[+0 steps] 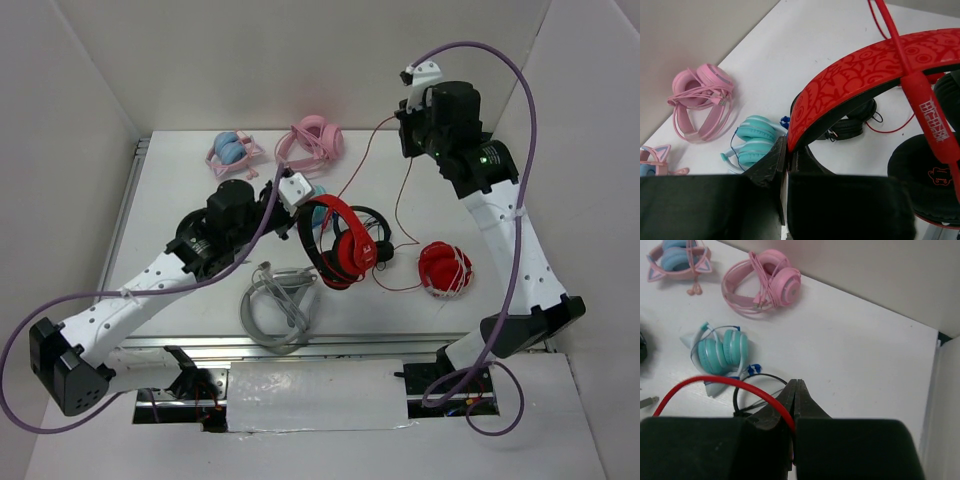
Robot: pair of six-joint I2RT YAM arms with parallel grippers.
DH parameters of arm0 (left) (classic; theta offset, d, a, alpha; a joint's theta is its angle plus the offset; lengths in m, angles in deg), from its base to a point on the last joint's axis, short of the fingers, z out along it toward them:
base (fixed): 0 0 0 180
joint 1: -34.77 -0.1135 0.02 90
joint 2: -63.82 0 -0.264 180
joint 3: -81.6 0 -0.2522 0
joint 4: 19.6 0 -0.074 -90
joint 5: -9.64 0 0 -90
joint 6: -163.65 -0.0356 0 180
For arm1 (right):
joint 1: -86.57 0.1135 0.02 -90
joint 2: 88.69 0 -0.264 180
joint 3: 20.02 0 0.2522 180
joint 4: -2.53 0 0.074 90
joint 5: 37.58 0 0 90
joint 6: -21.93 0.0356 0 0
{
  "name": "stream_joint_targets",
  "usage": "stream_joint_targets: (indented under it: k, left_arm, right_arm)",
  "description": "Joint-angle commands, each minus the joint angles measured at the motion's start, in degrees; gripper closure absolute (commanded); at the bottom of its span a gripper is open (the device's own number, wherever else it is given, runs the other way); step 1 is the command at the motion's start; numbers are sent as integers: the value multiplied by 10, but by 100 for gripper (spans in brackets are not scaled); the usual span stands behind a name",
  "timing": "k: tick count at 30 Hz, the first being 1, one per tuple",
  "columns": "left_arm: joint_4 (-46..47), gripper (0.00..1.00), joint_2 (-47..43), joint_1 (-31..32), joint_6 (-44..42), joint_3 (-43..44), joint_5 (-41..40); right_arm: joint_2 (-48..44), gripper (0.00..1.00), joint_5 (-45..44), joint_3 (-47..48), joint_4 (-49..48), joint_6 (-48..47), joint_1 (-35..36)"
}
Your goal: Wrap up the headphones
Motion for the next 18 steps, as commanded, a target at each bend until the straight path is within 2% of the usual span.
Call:
stream_joint_targets:
  k: [1,4,7,11,16,18]
  left_arm:
    - [57,100,-41,4,13,5,30]
    - [57,100,-61,4,22,3,58]
    - [53,100,-77,5,34,5,60]
    - [55,100,-93,5,48,5,65]
    - [78,100,-96,5,97,16,54]
    - [94,100,-90,5,157,30,39]
  right_arm:
    - [-22,100,89,-62,-85,30,-42]
    - [-34,100,106,-115,-141,61,-73]
    - [-24,100,122,-128,-159,88,-107]
    - [-21,100,186,-170,-196,131,-161]
    - [-27,100,247,-253,-242,117,-138]
    - [-21,100,279,-289,-270,112,-114]
